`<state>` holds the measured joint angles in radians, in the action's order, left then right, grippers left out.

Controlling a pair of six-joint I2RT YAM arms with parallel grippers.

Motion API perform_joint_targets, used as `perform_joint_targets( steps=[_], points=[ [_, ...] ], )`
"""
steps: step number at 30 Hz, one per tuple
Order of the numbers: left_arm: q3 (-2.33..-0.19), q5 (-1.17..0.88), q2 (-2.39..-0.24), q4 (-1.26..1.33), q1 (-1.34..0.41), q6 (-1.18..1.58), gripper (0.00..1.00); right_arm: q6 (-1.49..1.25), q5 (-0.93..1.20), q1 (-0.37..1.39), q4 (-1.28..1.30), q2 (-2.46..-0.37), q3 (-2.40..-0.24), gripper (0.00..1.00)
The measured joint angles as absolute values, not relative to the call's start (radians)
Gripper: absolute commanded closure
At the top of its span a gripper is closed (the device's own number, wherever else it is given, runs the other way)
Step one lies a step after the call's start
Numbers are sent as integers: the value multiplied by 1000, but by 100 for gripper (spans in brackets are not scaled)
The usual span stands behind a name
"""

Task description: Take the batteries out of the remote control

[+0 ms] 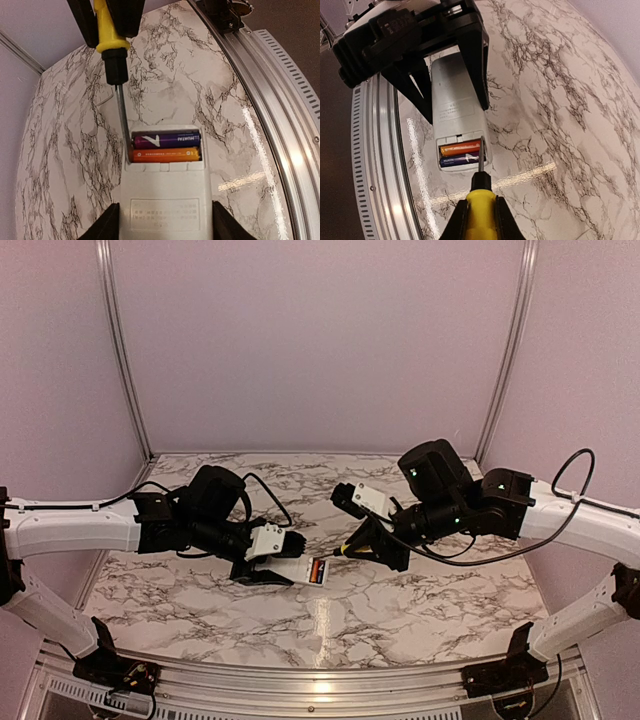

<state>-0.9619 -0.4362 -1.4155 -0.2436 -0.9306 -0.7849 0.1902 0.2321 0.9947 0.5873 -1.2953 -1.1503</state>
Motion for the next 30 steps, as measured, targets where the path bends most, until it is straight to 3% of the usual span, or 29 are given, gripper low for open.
perform_joint_targets(
  steps=[30],
  points=[
    [-960, -427, -1427, -218, -931, -774, 100, 191, 207, 995, 593, -1294, -1151, 100]
  ],
)
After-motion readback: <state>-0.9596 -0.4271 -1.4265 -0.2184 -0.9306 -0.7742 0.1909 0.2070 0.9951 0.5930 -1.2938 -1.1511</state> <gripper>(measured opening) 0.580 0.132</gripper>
